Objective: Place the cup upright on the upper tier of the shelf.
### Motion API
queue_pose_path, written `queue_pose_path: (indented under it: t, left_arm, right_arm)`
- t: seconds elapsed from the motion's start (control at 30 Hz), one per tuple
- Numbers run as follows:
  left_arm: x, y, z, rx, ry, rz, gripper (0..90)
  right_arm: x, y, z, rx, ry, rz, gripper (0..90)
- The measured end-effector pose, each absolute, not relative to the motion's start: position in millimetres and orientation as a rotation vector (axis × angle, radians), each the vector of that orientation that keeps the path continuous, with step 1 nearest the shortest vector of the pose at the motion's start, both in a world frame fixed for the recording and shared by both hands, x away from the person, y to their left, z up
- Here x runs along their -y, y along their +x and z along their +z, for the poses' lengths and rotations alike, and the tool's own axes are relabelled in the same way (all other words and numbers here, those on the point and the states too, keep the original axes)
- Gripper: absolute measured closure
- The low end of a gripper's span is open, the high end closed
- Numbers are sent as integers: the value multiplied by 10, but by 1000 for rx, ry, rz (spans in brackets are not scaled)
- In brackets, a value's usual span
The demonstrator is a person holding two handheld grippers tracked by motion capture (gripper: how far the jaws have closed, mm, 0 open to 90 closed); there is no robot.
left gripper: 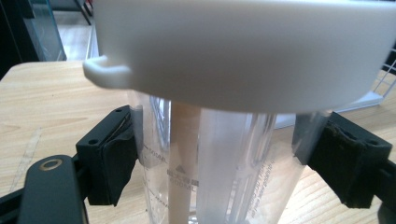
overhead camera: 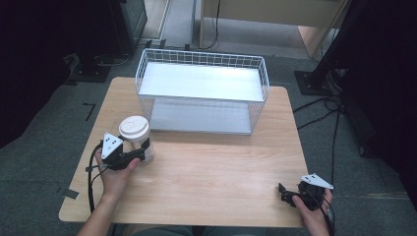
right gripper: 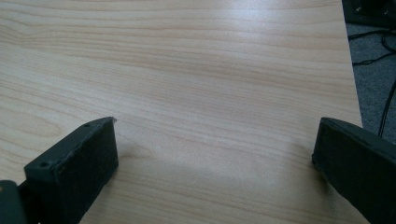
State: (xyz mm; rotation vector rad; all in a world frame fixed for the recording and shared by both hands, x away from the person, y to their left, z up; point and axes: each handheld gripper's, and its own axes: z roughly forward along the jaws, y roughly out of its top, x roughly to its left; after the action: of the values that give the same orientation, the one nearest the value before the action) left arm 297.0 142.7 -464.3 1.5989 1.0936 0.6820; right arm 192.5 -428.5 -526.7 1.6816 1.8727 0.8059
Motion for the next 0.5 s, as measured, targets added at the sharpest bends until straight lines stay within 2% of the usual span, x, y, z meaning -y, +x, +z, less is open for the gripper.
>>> queue_pose_path:
  t: [0.5]
  left_arm:
    - [-1259,2886,-4354,-990,1544,700,167]
  right_arm:
    - [4285,1924,-5267,-1873,1681,805,0]
